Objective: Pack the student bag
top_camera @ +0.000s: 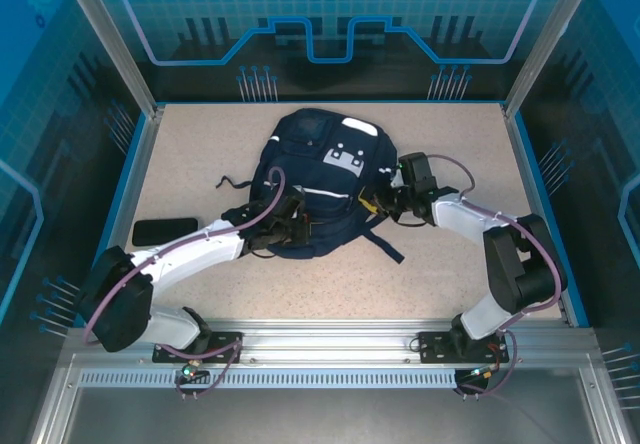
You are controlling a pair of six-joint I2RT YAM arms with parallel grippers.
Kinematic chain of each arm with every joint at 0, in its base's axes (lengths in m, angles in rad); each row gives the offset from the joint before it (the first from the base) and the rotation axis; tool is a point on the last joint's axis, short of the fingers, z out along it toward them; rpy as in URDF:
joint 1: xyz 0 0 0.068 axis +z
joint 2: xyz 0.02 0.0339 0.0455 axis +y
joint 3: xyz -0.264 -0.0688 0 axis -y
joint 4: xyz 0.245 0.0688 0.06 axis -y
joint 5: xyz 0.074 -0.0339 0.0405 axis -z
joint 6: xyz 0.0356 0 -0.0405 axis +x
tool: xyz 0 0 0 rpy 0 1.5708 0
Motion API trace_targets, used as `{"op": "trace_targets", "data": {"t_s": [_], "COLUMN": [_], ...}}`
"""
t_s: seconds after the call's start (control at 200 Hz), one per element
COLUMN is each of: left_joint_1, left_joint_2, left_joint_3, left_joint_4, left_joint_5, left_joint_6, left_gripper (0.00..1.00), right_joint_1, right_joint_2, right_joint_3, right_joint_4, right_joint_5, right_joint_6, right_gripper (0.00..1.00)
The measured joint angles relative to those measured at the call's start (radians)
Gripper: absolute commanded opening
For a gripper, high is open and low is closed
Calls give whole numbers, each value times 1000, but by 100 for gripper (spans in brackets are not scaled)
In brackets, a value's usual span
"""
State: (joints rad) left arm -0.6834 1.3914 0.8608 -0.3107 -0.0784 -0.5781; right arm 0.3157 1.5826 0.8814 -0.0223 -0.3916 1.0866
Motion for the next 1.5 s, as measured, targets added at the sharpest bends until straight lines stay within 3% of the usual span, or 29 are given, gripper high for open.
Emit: {"op": "trace_targets", "data": {"t_s": [0.055, 0.2, 0.44, 0.63, 0.975, 1.126, 1.171, 1.501], "left_joint_1": [-2, -55, -182, -222, -222, -222, -222, -216], "left_joint_2": [19, 93, 236, 310, 315, 309, 303, 166], "left_joint_3": [1, 40, 198, 267, 270, 260, 253, 148], "left_joint_4": [16, 53, 152, 189, 186, 188, 188, 116], "left_joint_5": [20, 64, 126, 167, 172, 154, 143, 17], "left_joint_6": [21, 66, 95, 109, 113, 110, 109, 106], "left_gripper": [0, 0, 0, 0, 0, 0, 0, 0], "right_joint_1": [-13, -17, -30, -35, -14, -14, -13, -36], "right_joint_2": [-13, -138, -422, -451, -347, -313, -295, -263], "right_joint_3": [0, -47, -139, -162, -164, -165, -165, -147], "right_joint_4": [-6, -58, -182, -224, -201, -187, -186, -187], "right_joint_5": [6, 35, 90, 73, 47, 48, 45, 35], "right_joint_6": [-13, -53, -43, 22, 125, 151, 143, 99], "right_gripper": [60, 76, 80, 77, 54, 22, 17, 10]}}
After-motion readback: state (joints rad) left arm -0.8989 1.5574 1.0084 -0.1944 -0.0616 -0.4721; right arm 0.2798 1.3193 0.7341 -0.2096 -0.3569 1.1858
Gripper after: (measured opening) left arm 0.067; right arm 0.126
